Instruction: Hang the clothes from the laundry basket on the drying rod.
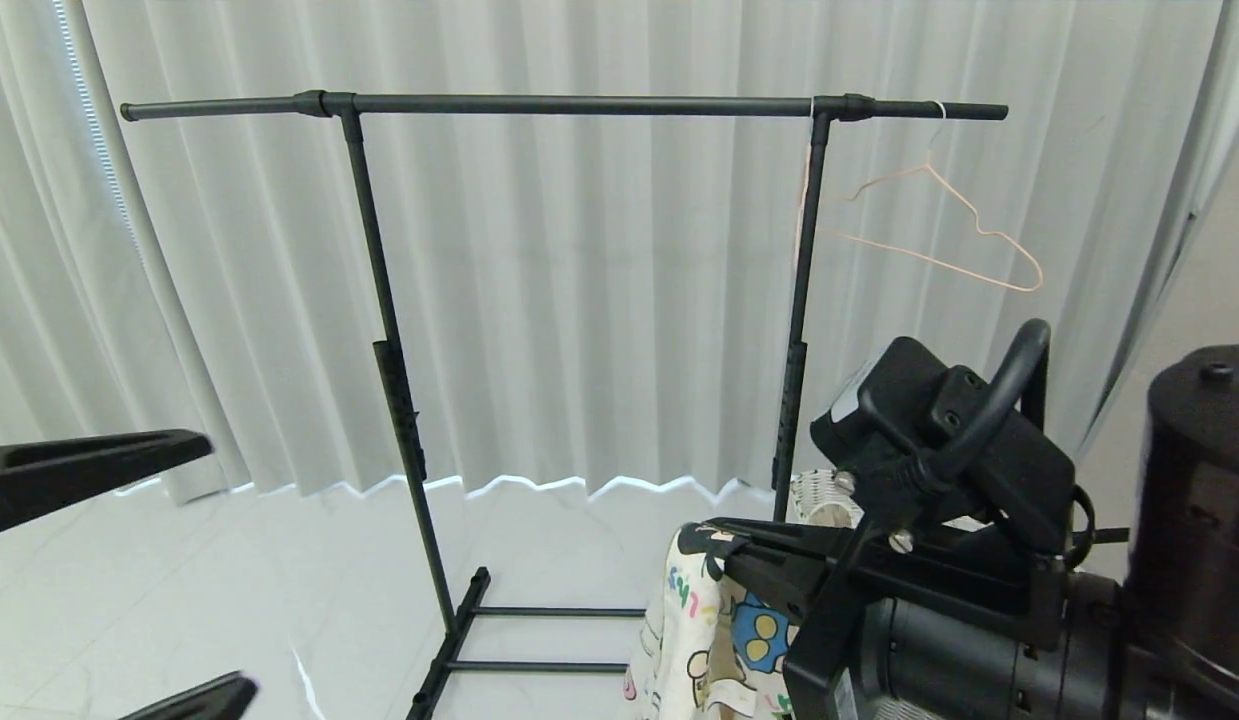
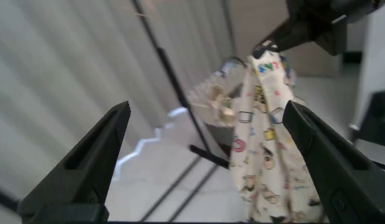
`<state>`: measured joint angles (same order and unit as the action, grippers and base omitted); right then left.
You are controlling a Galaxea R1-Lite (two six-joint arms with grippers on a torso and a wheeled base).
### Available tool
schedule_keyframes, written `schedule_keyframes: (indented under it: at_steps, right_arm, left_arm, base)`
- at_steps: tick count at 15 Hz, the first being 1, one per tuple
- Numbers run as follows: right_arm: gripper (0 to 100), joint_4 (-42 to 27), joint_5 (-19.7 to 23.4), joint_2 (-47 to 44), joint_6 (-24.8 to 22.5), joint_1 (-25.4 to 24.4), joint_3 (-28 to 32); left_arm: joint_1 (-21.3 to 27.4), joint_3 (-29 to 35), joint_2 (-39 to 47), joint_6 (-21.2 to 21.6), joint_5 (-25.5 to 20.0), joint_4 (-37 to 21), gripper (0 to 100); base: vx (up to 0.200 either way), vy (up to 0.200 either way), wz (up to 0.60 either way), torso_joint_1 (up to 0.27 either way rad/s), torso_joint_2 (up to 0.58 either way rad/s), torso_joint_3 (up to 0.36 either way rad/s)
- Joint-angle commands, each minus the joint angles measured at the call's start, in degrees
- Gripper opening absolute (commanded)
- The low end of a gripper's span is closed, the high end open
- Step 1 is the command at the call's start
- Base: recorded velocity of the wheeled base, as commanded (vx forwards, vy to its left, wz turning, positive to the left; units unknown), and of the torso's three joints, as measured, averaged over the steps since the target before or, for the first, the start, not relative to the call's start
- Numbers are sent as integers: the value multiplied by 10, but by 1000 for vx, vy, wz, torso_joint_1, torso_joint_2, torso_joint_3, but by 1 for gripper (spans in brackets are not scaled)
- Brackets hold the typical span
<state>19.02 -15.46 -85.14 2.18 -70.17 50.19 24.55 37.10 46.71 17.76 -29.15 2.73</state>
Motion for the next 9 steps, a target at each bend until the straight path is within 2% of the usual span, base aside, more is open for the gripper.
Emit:
schedule_keyframes:
  at_steps: [1,3,4,6,7,9]
  right_arm:
    - [0,1,-1,5,0,3,16]
    - [0,1,-1,2,-1,6,33]
    - [0,1,-7,1,-2,7,40]
    - [0,1,-19,-1,-5,7,54]
    - [0,1,-19,-1,-6,7,55]
    - [0,1,-19,-1,-5,7,57]
  left_arm:
    - [103,54,158,-55,-3,3,100]
    - [162,52,179,-130,21,3,100]
    - [186,43,185,-149,55,3,100]
    - [227,-7,202,-150,168,3,100]
    - [258,-33,205,-155,197,3,100]
    - [285,-50,205,-159,198,3,100]
  base:
    - [0,0,0,0,0,0]
    - [0,0,0,0,0,0]
    - [0,0,0,0,0,0]
    - [0,0,0,0,0,0]
    - [0,0,0,0,0,0]
    - [0,0,0,0,0,0]
